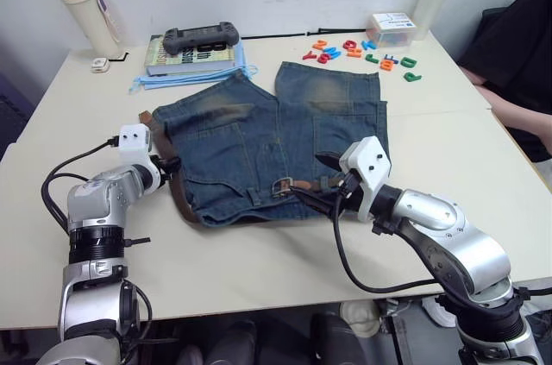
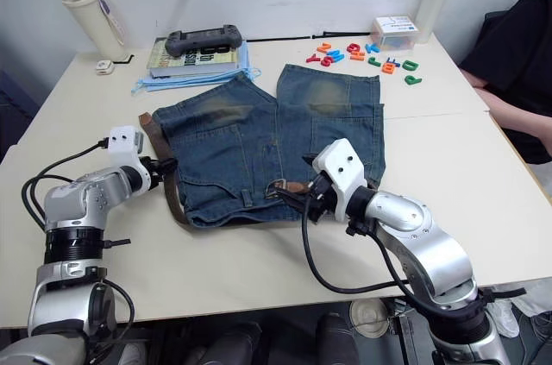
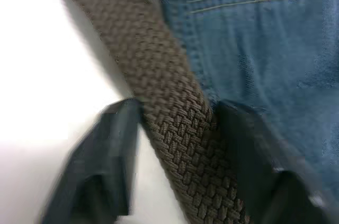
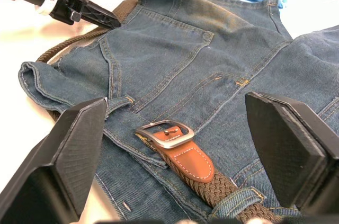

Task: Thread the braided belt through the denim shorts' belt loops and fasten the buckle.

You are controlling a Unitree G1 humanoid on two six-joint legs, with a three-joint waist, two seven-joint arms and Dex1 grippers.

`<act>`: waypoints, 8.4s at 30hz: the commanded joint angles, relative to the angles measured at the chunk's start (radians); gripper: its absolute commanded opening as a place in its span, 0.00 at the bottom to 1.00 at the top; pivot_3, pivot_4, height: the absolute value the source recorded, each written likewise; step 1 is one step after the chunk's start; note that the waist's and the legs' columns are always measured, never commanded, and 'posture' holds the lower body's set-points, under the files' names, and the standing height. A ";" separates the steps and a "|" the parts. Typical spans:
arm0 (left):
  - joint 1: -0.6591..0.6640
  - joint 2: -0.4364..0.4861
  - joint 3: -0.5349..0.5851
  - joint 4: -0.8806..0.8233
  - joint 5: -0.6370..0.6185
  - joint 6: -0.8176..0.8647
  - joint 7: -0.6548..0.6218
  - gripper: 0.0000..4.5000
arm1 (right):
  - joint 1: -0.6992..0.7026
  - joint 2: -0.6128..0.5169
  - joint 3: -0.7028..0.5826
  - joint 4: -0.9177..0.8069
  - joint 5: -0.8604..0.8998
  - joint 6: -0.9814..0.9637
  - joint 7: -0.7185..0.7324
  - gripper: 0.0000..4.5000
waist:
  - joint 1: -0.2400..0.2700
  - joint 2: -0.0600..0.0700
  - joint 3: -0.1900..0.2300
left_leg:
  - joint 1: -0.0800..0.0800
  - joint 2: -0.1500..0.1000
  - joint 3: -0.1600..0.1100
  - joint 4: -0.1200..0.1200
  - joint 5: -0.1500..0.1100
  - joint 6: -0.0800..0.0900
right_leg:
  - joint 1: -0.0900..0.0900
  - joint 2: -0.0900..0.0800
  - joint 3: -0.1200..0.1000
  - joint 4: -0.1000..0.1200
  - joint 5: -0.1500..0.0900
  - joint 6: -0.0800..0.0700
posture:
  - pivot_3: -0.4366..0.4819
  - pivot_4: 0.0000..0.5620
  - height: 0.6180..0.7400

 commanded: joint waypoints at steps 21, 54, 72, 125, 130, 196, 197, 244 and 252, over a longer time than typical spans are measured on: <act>0.226 -0.119 -0.002 -0.528 -0.113 -0.518 -0.259 0.02 | -0.048 0.008 -0.038 0.013 0.005 -0.030 0.000 1.00 | 0.001 -0.008 0.005 | -0.012 0.004 0.000 0.002 -0.002 -0.001 | -0.008 0.005 -0.002 -0.007 0.002 -0.002 | 0.48 0.27 0.98; 0.154 0.206 -0.325 -0.381 -0.335 -0.310 -1.097 0.02 | -0.391 0.462 -0.476 0.598 1.044 0.540 -0.570 1.00 | -0.064 0.007 0.014 | -0.016 0.010 0.000 -0.001 -0.002 -0.003 | -0.018 0.011 0.003 0.000 0.004 -0.008 | 0.48 0.27 0.98; 0.165 0.277 -0.323 -0.320 -0.280 -0.361 -1.131 0.00 | -0.312 0.419 -0.400 0.502 1.110 0.394 -0.654 0.01 | -0.061 0.007 0.014 | -0.017 0.010 0.001 0.000 -0.002 -0.003 | -0.018 0.011 0.003 0.000 0.004 -0.008 | 0.48 0.27 0.98; 0.459 -0.460 -0.083 -0.658 -1.675 -0.275 0.669 0.57 | -0.446 0.886 -0.058 0.656 1.033 -0.336 -0.800 0.00 | -0.050 0.005 0.012 | -0.011 0.008 0.011 0.004 -0.002 -0.003 | -0.024 0.017 0.029 0.006 0.005 -0.006 | 0.48 0.27 0.98; 0.479 -0.506 -0.114 -0.684 -1.675 -0.282 0.665 0.57 | -0.474 0.899 -0.060 0.674 1.051 -0.351 -0.776 0.00 | -0.049 0.005 0.012 | -0.012 0.008 0.011 0.004 -0.002 -0.003 | -0.024 0.017 0.029 0.006 0.005 -0.006 | 0.48 0.27 0.98; 0.682 -0.137 0.201 -0.647 -1.675 -0.102 0.461 0.00 | -0.311 0.017 0.083 0.159 0.598 0.069 -0.372 0.99 | -0.048 0.005 0.013 | -0.014 0.009 0.012 0.001 -0.003 -0.001 | -0.025 0.018 0.028 -0.005 0.009 -0.003 | 0.48 0.27 0.98; 0.710 -0.128 0.222 -0.645 -1.675 -0.089 0.443 0.00 | -0.311 -0.007 0.104 0.145 0.566 0.070 -0.331 0.99 | -0.048 0.005 0.013 | -0.014 0.009 0.012 0.001 -0.003 -0.001 | -0.025 0.018 0.028 -0.005 0.009 -0.003 | 0.48 0.27 0.98; 0.718 -0.069 -0.054 -0.611 -1.675 -0.118 0.535 0.00 | -0.294 -0.152 0.454 0.124 -0.367 -0.269 0.024 0.99 | -0.003 0.003 0.013 | -0.014 0.008 0.017 0.002 -0.006 0.002 | -0.023 0.016 0.028 -0.009 0.011 -0.002 | 0.48 0.27 0.98; 0.739 0.010 -0.069 -0.564 -1.640 -0.119 0.537 0.00 | -0.264 -0.072 0.493 0.202 -0.581 -0.429 0.014 0.99 | -0.003 0.003 0.013 | -0.013 0.008 0.018 0.002 -0.006 0.001 | -0.024 0.017 0.029 -0.008 0.011 -0.002 | 0.48 0.27 0.98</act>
